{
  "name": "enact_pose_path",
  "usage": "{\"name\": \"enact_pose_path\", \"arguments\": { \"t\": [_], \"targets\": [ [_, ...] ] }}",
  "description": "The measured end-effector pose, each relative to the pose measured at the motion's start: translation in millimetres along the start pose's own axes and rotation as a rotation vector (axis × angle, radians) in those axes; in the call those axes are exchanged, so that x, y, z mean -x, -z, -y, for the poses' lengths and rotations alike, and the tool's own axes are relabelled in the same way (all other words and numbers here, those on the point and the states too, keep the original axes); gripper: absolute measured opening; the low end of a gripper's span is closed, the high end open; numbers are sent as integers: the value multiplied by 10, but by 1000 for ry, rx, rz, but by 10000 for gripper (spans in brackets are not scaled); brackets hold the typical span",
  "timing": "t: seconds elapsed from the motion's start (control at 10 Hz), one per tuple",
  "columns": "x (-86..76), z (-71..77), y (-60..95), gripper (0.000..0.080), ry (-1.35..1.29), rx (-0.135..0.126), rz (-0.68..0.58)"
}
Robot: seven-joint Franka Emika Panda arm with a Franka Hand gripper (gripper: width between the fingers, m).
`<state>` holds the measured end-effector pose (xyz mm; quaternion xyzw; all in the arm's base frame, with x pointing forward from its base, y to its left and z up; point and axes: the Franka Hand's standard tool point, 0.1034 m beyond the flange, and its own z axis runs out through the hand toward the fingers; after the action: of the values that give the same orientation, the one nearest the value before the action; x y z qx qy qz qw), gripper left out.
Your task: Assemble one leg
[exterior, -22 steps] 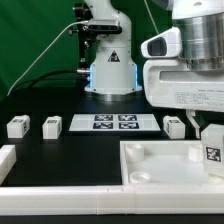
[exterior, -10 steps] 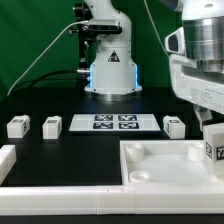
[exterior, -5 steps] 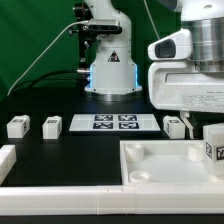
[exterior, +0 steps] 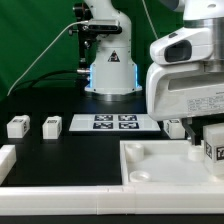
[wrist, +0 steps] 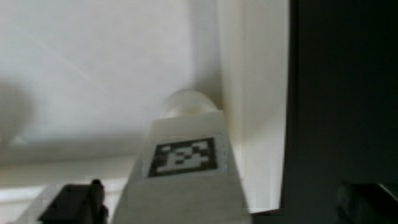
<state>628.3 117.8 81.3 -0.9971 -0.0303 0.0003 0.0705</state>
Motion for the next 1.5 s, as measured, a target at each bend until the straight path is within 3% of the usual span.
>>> {"name": "enact_pose_path", "arguments": {
  "t": [0.3, 0.4, 0.5, 0.6, 0.7, 1.1, 1.5],
  "targets": [
    [-3, -17, 1, 649, 105, -2, -2],
    [-3, -17, 1, 502, 105, -2, -2],
    [-3, -17, 1, 502, 105, -2, -2],
    [-4, -23, 2, 364, 106, -1, -2],
    [-6, -46, 2, 295, 104, 2, -2],
    [-6, -48, 2, 295, 24, 1, -2],
    [-8, -46, 7, 295, -513, 4, -5]
  ]
}}
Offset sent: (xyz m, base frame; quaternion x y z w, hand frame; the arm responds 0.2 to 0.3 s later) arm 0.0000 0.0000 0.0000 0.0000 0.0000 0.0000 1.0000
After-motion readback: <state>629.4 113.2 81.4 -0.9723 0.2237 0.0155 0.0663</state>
